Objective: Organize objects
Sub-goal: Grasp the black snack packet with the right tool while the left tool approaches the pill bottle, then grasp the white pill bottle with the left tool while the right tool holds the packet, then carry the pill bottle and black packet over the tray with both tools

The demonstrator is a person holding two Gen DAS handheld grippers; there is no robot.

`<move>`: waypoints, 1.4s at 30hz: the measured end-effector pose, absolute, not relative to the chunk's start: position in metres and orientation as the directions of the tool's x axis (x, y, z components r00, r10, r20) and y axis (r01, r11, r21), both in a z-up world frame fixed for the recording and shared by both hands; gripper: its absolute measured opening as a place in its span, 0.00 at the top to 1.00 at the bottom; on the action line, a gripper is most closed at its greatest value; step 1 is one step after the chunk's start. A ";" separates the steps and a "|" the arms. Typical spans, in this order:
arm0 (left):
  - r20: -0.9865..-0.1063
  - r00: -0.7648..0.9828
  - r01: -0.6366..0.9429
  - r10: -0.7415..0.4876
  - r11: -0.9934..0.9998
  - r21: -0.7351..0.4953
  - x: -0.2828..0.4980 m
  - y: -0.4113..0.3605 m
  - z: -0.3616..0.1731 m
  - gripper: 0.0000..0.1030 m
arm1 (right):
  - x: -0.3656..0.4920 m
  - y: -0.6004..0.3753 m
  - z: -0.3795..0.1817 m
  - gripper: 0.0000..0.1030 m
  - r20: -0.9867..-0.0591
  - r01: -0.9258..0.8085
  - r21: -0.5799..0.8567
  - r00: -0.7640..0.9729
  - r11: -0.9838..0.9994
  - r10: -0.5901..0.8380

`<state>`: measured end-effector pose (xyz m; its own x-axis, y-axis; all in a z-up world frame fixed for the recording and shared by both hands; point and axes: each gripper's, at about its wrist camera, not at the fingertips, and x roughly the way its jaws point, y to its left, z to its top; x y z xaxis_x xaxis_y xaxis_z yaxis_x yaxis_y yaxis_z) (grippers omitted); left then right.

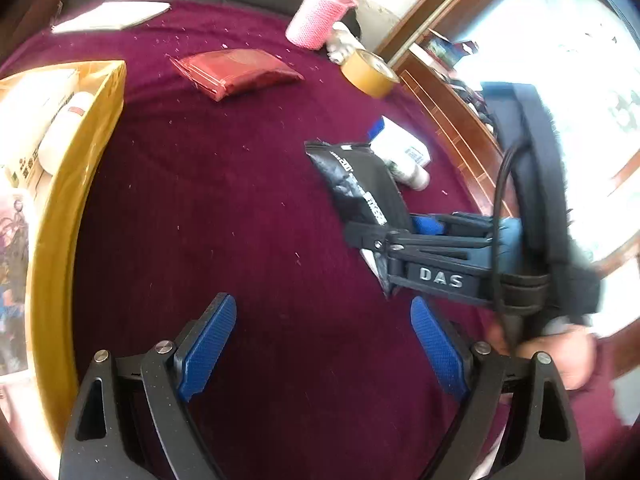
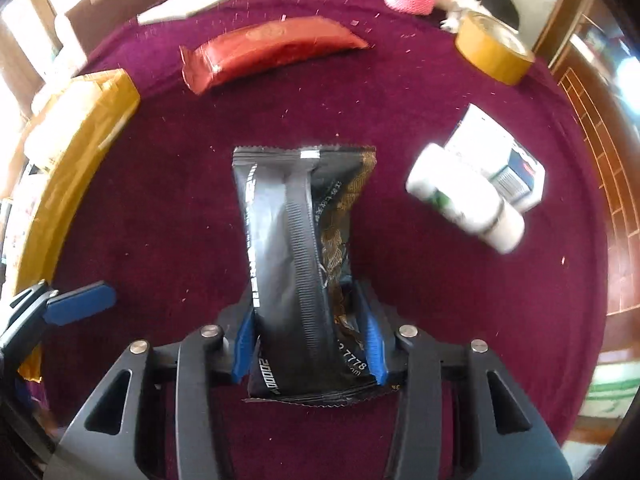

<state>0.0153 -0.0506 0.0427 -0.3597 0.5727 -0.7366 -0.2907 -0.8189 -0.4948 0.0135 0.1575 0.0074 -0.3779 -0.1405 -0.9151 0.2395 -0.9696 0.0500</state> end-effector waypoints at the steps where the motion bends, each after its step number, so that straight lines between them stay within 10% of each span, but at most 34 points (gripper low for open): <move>1: -0.739 -0.378 -0.295 0.558 -0.829 -0.475 0.014 -0.053 0.052 0.17 | 0.018 0.162 0.007 0.59 -0.900 0.229 0.066 -0.408 -0.971 -0.158; 9: -0.750 -0.590 -0.201 0.298 -0.954 -0.220 -0.063 -0.060 0.115 0.15 | 0.031 0.162 0.001 0.58 -0.764 0.184 0.165 -0.597 -0.969 -0.243; 21: -0.768 -0.446 -0.502 0.460 -0.839 -0.211 -0.105 0.092 0.085 0.15 | 0.075 0.219 -0.004 0.58 -0.728 0.118 0.361 -0.585 -0.925 -0.358; 28: -0.860 -0.396 -0.677 0.322 -0.735 0.037 -0.114 0.164 0.043 0.15 | 0.075 0.216 -0.002 0.57 -0.729 0.122 0.356 -0.585 -0.927 -0.357; 35: -0.906 -0.316 -0.787 0.280 -0.611 0.085 -0.083 0.179 0.034 0.56 | 0.077 0.207 0.000 0.56 -0.741 0.131 0.300 -0.592 -0.945 -0.317; 42: -0.883 -0.375 -0.774 0.282 -0.619 0.131 -0.076 0.200 0.032 0.56 | 0.082 0.204 0.000 0.55 -0.740 0.134 0.290 -0.596 -0.948 -0.311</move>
